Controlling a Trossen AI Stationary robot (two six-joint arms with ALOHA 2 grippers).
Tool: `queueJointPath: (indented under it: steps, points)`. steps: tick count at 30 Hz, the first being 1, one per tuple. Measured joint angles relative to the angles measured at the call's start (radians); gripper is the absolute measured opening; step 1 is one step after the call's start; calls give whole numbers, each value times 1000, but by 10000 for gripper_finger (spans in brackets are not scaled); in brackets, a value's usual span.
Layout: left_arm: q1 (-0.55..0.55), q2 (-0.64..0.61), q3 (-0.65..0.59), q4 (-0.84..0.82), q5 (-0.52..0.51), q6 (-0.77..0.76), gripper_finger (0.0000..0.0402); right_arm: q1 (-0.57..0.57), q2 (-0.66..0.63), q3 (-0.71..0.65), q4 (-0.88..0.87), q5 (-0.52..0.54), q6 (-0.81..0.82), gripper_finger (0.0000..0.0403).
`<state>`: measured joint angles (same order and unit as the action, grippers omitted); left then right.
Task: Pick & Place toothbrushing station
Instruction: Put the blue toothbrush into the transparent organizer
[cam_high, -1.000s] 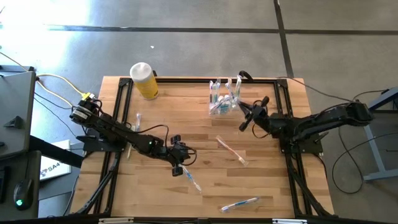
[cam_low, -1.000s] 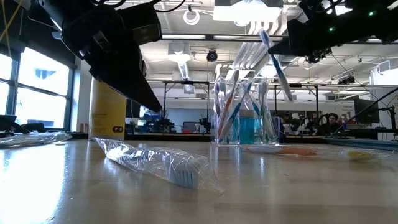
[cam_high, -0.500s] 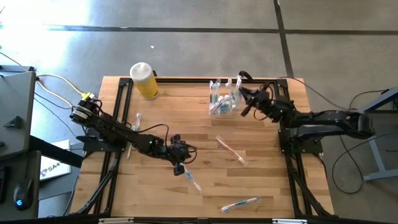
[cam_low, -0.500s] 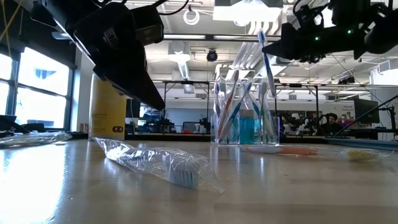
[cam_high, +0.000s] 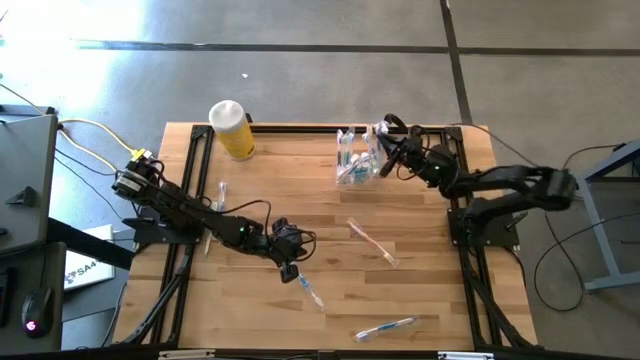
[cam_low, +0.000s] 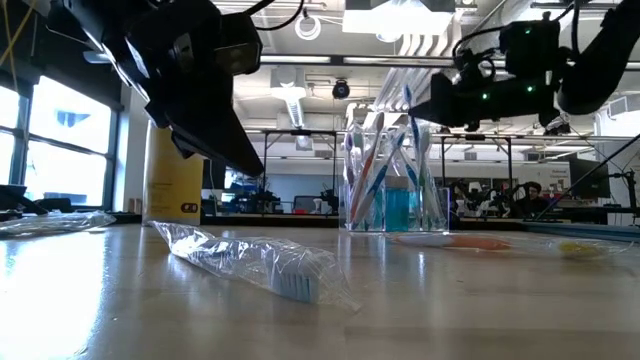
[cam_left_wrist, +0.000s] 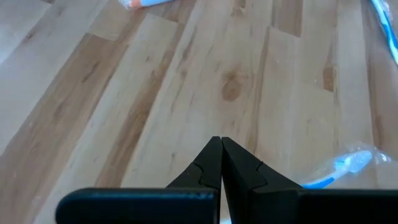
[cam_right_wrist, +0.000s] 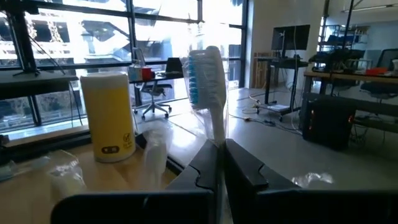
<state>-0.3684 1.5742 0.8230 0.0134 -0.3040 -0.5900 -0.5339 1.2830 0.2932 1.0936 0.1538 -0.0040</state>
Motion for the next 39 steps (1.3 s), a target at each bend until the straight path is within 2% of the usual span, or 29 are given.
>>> queueJointPath:
  steps: [7, 13, 20, 33, 39]
  points:
    - [-22, 0, 0, -3, -2, 14, 0, 8, 118, -5, 26, 86, 5, 5]
    - [-28, 0, 0, -10, -5, 36, 0, 33, 131, -104, 87, 241, 37, 5]
    - [-25, 0, 0, -8, -20, 44, 0, 37, 131, -194, 178, 232, 66, 5]
    - [-25, 0, 0, -6, -169, 44, 0, 37, 128, -194, 89, 148, 115, 21]
    - [-25, 0, 0, -7, -177, 66, 0, 37, 129, -196, 74, 132, 114, 33]
